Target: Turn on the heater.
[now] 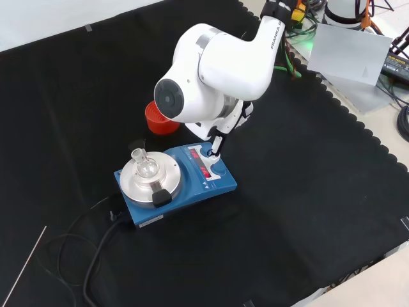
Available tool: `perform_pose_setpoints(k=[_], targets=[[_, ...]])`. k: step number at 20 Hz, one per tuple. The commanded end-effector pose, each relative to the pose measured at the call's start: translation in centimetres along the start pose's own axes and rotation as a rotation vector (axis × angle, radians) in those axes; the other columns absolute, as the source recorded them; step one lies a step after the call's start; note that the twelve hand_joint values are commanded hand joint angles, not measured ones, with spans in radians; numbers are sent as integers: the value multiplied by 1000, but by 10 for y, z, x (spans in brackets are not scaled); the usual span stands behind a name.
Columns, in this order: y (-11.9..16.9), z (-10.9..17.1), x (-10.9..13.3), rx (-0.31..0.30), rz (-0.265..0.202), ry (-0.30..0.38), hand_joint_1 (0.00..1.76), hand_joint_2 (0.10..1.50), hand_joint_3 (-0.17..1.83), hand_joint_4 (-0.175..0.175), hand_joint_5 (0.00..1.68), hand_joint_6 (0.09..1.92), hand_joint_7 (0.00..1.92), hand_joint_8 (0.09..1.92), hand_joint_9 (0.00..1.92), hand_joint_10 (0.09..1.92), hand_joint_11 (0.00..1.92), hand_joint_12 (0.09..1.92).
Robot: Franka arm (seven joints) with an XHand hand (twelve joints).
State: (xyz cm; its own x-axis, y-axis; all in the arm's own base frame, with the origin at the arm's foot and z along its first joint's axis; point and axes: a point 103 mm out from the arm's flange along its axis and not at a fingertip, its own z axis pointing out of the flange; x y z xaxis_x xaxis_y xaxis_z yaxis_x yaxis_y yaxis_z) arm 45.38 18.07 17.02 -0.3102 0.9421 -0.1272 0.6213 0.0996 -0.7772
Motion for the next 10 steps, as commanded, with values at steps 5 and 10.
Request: perform_pose_setpoints(k=[5,10], targets=[[6,6,2,-2,-4,-7,1568,529,1276,-6,353,123,1781,1920,1920,1782,1826,1613],[8,6,4,-9,-6,-7,1568,529,1276,-6,355,121,1780,1920,1920,1778,1826,1612]])
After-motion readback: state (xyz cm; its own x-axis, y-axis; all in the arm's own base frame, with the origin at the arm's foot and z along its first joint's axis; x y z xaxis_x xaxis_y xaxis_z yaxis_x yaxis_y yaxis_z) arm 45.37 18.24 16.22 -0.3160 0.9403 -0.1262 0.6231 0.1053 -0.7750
